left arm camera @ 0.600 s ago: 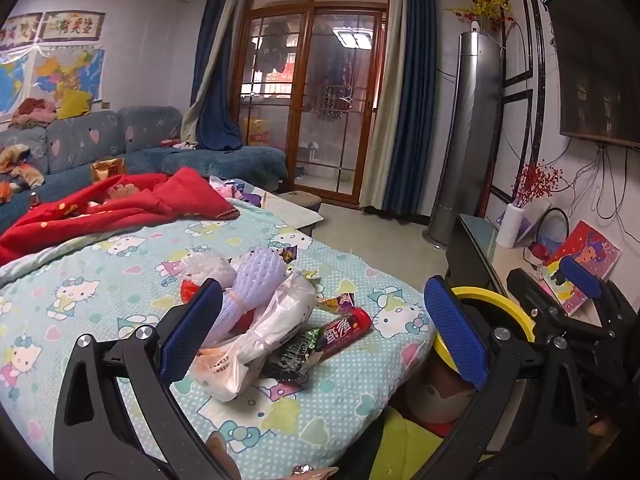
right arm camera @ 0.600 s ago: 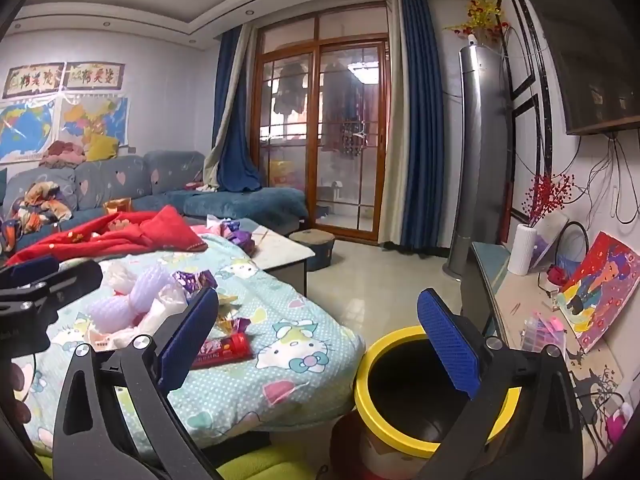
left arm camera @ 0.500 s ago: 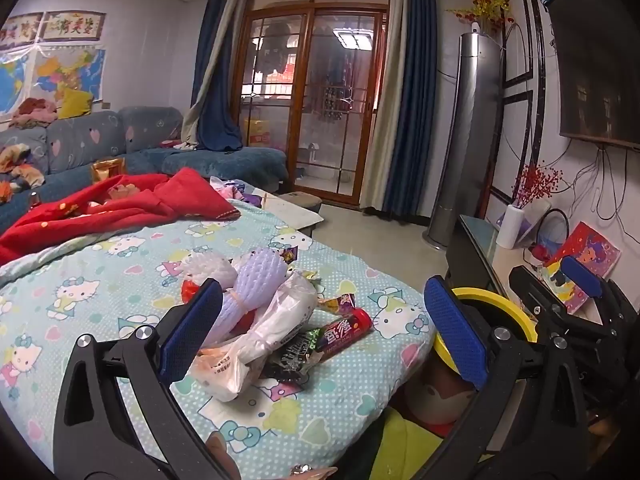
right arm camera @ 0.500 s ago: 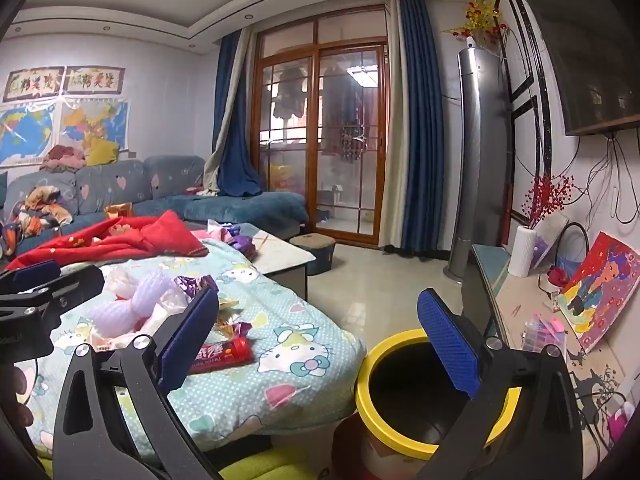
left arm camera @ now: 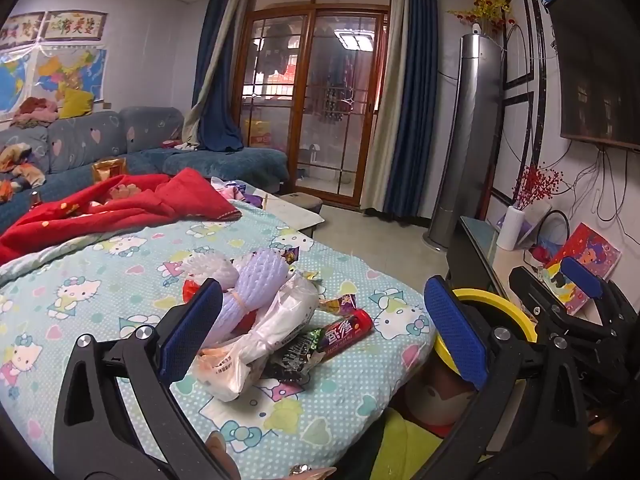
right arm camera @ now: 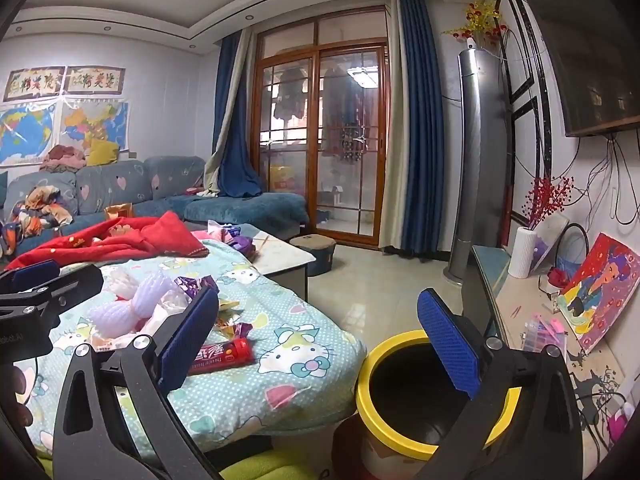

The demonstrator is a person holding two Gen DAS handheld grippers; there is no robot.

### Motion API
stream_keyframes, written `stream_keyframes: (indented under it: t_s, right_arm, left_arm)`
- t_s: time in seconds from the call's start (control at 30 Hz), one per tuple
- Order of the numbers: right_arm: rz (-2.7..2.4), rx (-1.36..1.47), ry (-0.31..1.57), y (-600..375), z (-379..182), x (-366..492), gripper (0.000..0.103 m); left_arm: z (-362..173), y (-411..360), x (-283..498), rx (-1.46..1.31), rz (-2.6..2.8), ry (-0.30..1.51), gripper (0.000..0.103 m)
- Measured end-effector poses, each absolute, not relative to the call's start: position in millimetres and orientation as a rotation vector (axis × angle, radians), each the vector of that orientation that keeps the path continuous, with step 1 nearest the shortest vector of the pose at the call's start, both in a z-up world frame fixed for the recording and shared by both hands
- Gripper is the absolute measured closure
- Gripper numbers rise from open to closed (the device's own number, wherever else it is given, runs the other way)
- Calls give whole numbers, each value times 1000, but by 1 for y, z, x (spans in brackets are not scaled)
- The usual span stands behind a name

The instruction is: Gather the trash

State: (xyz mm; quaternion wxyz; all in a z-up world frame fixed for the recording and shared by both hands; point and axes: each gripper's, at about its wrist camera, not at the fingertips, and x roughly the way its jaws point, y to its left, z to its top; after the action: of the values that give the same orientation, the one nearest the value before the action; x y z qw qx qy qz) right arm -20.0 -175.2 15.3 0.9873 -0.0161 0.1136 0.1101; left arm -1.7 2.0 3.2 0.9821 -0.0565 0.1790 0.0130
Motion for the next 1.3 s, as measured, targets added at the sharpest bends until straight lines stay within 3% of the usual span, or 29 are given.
stream_keyframes:
  t_s: [1.3]
  right_arm:
    - [216,-36,238,-176,15,-18,6]
  left_arm:
    - [2,2,-3,-112,23,362,10]
